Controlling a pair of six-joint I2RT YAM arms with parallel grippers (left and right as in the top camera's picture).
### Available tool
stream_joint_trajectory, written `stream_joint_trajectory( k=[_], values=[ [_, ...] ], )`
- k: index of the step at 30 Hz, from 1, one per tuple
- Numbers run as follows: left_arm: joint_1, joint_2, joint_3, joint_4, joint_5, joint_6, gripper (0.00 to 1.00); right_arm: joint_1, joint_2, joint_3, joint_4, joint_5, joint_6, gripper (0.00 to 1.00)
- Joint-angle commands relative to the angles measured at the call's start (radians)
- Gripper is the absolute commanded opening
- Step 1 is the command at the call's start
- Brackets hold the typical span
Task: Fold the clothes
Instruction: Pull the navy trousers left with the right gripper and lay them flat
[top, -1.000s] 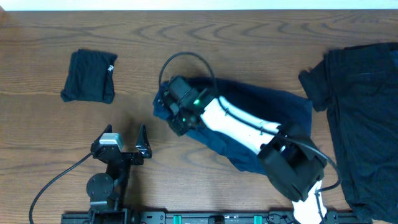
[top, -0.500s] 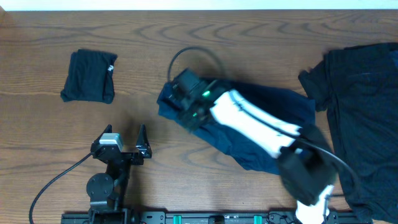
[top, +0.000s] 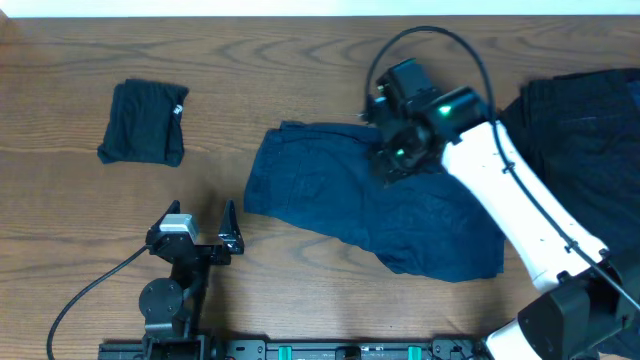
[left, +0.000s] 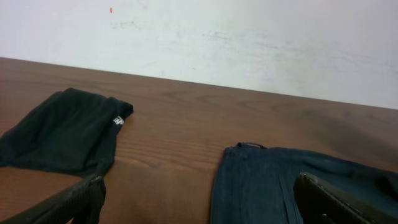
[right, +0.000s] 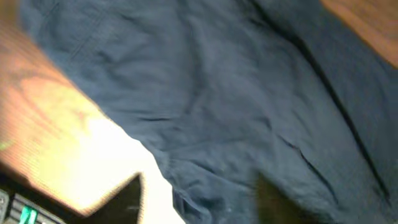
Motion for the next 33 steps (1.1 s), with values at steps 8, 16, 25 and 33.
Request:
stream_joint_trajectory(
  k=[8, 16, 25, 33],
  values=[
    [-0.003, -0.006, -0.017, -0.032, 0.010, 0.001, 0.98, -0.060, 0.003, -0.237, 0.159, 0.010, 0.108, 0.01],
    [-0.003, -0.006, -0.017, -0.032, 0.010, 0.001, 0.98, -0.040, 0.037, -0.484, 0.493, 0.007, 0.177, 0.06],
    [-0.003, -0.006, -0.017, -0.032, 0.010, 0.002, 0.98, -0.015, 0.168, -0.557, 0.750, -0.018, 0.201, 0.01],
    [-0.003, -0.006, -0.017, -0.032, 0.010, 0.001, 0.98, 0.012, 0.241, -0.501, 0.774, -0.100, 0.105, 0.01]
  ],
)
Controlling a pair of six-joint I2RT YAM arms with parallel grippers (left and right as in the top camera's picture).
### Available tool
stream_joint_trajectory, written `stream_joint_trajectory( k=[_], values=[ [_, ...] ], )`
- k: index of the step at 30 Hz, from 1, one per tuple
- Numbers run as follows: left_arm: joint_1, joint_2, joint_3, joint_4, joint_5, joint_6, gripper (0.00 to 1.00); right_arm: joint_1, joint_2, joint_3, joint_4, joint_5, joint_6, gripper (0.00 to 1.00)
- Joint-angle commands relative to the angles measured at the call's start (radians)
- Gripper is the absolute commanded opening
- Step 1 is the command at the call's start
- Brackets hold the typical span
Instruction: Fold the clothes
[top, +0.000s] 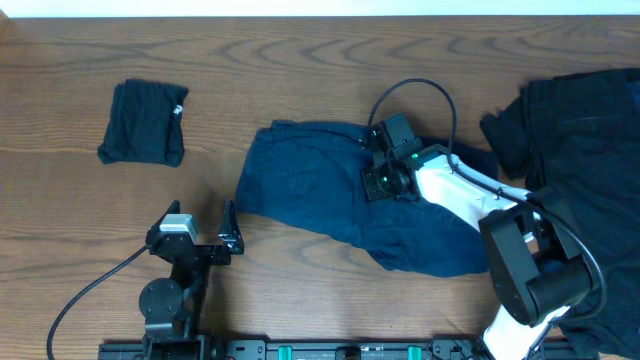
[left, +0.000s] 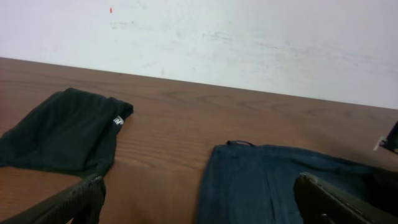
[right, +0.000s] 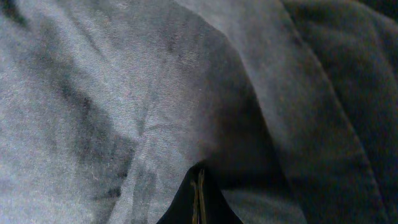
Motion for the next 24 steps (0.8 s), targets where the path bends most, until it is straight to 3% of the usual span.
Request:
stream_joint_trajectory(
  k=[1, 10, 19, 24],
  values=[
    [-0.003, -0.006, -0.017, -0.033, 0.010, 0.002, 0.98, 0.019, 0.061, 0.002, -0.012, -0.049, -0.066, 0.01],
    [-0.003, -0.006, -0.017, -0.033, 0.010, 0.002, 0.98, -0.012, 0.047, 0.145, -0.056, -0.070, -0.140, 0.09],
    [-0.003, -0.006, -0.017, -0.033, 0.010, 0.002, 0.98, -0.156, -0.042, 0.576, -0.554, 0.010, -0.147, 0.13],
    [-0.003, -0.006, -0.017, -0.033, 0.010, 0.002, 0.98, -0.280, -0.066, 0.636, -0.737, 0.193, -0.146, 0.10]
  ],
)
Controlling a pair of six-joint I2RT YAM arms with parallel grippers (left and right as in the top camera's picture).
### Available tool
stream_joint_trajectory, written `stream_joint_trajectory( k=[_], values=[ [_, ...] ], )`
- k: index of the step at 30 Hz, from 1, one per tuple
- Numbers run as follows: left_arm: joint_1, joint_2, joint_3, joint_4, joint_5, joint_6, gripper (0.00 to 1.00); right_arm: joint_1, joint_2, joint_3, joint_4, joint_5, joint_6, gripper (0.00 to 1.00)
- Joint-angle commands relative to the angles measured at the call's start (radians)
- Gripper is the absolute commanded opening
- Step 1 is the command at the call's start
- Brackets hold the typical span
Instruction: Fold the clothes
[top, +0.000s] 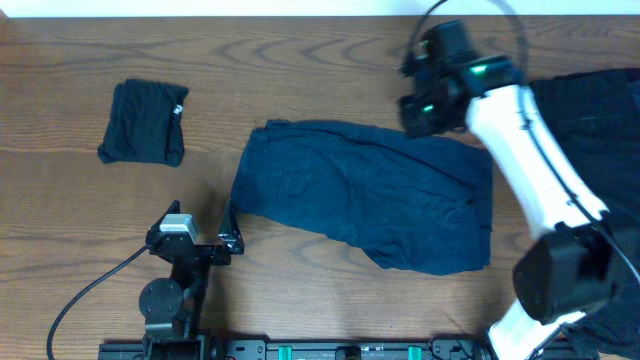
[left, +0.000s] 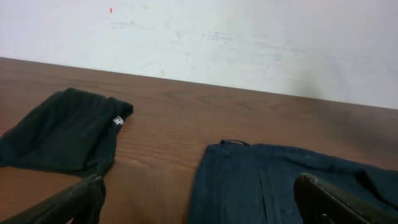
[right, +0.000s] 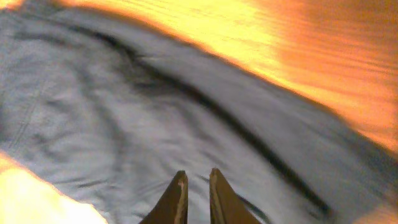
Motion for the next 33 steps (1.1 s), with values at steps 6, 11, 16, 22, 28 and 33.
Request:
stream_joint_trajectory(
  k=[6, 11, 16, 22, 28, 33],
  values=[
    [-0.003, -0.006, -0.017, -0.032, 0.010, 0.002, 0.98, -0.210, -0.006, -0.092, -0.018, 0.155, -0.013, 0.06],
    [-0.003, -0.006, -0.017, -0.032, 0.010, 0.002, 0.98, -0.315, -0.004, -0.264, 0.158, 0.154, -0.012, 0.04],
    [-0.003, -0.006, -0.017, -0.032, 0.010, 0.001, 0.98, -0.390, -0.002, -0.433, 0.383, 0.152, -0.012, 0.03],
    [-0.003, -0.006, -0.017, -0.032, 0.010, 0.002, 0.98, -0.447, 0.000, -0.605, 0.639, 0.151, -0.012, 0.04],
    [-0.003, -0.006, -0.017, -0.032, 0.010, 0.001, 0.98, -0.494, 0.001, -0.712, 0.831, 0.151, -0.012, 0.04],
    [-0.003, -0.006, -0.017, -0.032, 0.010, 0.001, 0.98, -0.547, 0.001, -0.746, 0.929, 0.180, -0.010, 0.04]
  ],
)
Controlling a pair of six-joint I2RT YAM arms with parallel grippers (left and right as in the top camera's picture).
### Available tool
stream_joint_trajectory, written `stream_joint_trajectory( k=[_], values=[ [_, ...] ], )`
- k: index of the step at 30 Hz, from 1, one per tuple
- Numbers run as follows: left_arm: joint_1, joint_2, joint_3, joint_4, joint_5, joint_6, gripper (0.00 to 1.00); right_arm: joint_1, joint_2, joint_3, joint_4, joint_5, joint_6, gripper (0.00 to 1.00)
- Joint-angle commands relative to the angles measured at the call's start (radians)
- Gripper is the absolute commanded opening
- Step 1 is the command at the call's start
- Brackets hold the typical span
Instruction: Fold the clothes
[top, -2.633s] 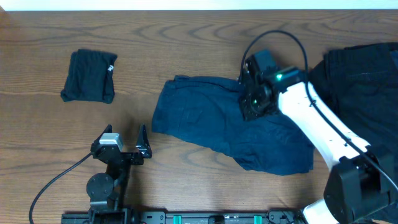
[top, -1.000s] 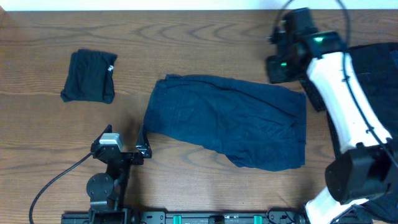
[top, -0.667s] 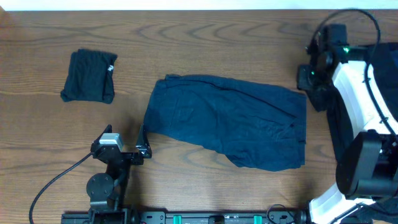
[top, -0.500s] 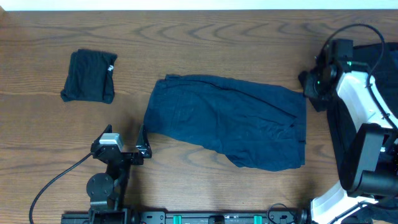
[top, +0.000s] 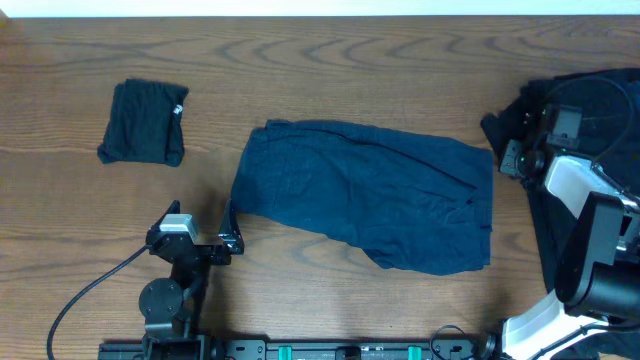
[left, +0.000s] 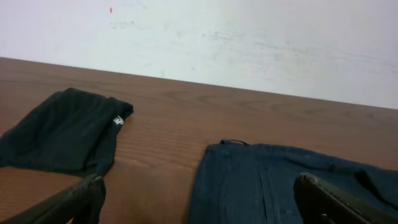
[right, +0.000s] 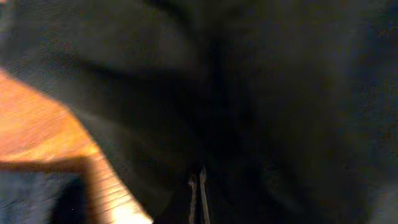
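Note:
The dark blue shorts lie spread flat in the middle of the table, and their left part also shows in the left wrist view. A folded black garment sits at the far left. A pile of dark clothes fills the right edge. My right gripper is low at that pile's left edge. In its wrist view its fingertips are together against dark cloth. My left gripper rests open near the front edge, left of the shorts, holding nothing.
The left arm's base and cable occupy the front left. A white wall rises behind the table's far edge. Bare wood stretches between the black garment and the shorts and along the far side.
My right gripper was above the shorts' far right corner; now it is lower and further right, at the edge of the dark pile. The shorts and left arm have not moved.
My right gripper was first open above the middle of the rumpled shorts, then shut low on their cloth. After that it was high over their far right corner with the shorts lying flatter and wider. Now it sits at the dark pile.

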Motion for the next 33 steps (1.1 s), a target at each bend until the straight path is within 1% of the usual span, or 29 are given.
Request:
stream_joint_trajectory(
  k=[1, 4, 7, 8, 10, 12, 14, 16, 19, 21, 22, 23, 26, 28, 33],
  values=[
    [-0.003, -0.006, -0.017, -0.032, 0.010, 0.001, 0.98, -0.051, 0.008, -0.013, 0.033, 0.046, -0.004, 0.04],
    [-0.003, -0.006, -0.017, -0.032, 0.010, 0.002, 0.98, -0.091, 0.008, -0.013, 0.062, 0.055, 0.000, 0.04],
    [-0.003, -0.006, -0.017, -0.032, 0.010, 0.001, 0.98, -0.117, 0.008, -0.013, 0.077, 0.042, 0.048, 0.05],
    [-0.003, -0.006, -0.017, -0.032, 0.010, 0.002, 0.98, -0.124, 0.008, -0.012, 0.079, 0.026, 0.048, 0.09],
    [-0.003, -0.006, -0.017, -0.032, 0.010, 0.002, 0.98, -0.134, 0.007, -0.009, 0.076, -0.006, 0.048, 0.27],
    [-0.003, -0.006, -0.017, -0.032, 0.010, 0.001, 0.98, -0.141, -0.003, 0.002, 0.048, -0.043, 0.050, 0.36],
    [-0.003, -0.006, -0.017, -0.032, 0.010, 0.001, 0.98, -0.144, -0.026, 0.023, 0.005, -0.058, 0.069, 0.50],
    [-0.003, -0.006, -0.017, -0.032, 0.010, 0.001, 0.98, -0.143, -0.070, 0.064, -0.085, -0.062, 0.076, 0.55],
    [-0.003, -0.006, -0.017, -0.032, 0.010, 0.001, 0.98, -0.143, -0.163, 0.134, -0.243, -0.085, 0.114, 0.58],
    [-0.003, -0.006, -0.017, -0.032, 0.010, 0.001, 0.98, -0.142, -0.246, 0.175, -0.330, -0.142, 0.144, 0.59],
    [-0.003, -0.006, -0.017, -0.032, 0.010, 0.002, 0.98, -0.140, -0.293, 0.191, -0.368, -0.175, 0.159, 0.62],
    [-0.003, -0.006, -0.017, -0.032, 0.010, 0.002, 0.98, -0.138, -0.335, 0.198, -0.396, -0.200, 0.175, 0.66],
    [-0.003, -0.006, -0.017, -0.032, 0.010, 0.001, 0.98, -0.126, -0.449, 0.200, -0.469, -0.246, 0.236, 0.68],
    [-0.003, -0.006, -0.017, -0.032, 0.010, 0.002, 0.98, -0.111, -0.512, 0.200, -0.541, -0.259, 0.244, 0.70],
    [-0.003, -0.006, -0.017, -0.032, 0.010, 0.001, 0.98, -0.033, -0.575, 0.185, -0.710, -0.324, 0.269, 0.71]
  ],
)
